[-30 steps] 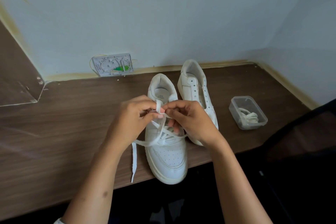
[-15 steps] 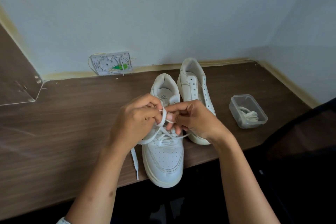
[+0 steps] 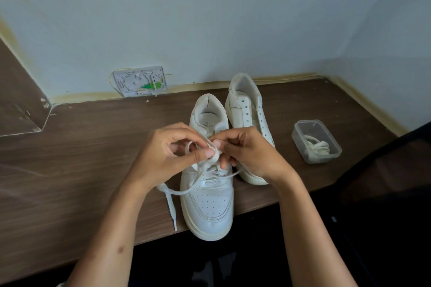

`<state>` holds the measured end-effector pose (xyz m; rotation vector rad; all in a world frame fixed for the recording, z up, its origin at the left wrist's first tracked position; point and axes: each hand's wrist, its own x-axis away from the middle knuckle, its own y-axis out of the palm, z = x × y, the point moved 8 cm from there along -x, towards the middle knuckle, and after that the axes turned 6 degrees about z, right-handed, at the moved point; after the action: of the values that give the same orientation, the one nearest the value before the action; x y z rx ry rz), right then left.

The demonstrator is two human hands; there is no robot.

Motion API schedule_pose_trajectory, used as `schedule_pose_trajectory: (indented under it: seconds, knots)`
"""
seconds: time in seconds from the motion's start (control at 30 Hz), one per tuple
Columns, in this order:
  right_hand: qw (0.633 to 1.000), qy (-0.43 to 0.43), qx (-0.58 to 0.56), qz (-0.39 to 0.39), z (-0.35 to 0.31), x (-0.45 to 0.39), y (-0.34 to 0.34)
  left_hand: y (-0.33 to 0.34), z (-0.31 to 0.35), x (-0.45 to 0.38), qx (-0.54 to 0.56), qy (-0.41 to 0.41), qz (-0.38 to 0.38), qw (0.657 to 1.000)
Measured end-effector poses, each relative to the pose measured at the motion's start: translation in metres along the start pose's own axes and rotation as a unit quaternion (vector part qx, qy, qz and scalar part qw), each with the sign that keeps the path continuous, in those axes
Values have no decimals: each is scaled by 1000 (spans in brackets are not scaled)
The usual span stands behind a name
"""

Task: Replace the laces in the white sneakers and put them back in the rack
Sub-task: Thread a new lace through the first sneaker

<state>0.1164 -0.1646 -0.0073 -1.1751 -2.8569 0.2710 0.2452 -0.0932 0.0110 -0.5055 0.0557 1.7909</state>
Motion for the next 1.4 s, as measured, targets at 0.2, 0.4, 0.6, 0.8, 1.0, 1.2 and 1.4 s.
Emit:
schedule_pose_trajectory:
  seconds: [0.2, 0.4, 0.6, 0.8, 1.0, 1.2, 1.4]
  knots:
    - [1000, 1, 8, 8, 1, -1, -1, -5, -3, 0, 38, -49, 2, 998]
    - [1000, 2, 11, 17, -1, -1, -1, 0, -4, 2, -16, -84, 22, 996]
    - [999, -6, 18, 26, -4, -1, -1, 11, -3, 3, -17, -97, 6, 995]
    - [999, -15, 26, 31, -5, -3, 0, 12, -4, 4, -24, -107, 21, 994]
    - [999, -15, 29, 33, -7, -1, 2, 7, -11, 1, -6, -118, 27, 993]
    - [1000, -2, -4, 30, -7, -2, 3, -4, -5, 0, -52, -42, 74, 995]
    - [999, 27, -20, -8, -5, 1, 9, -6, 5, -1, -97, 31, 112, 989]
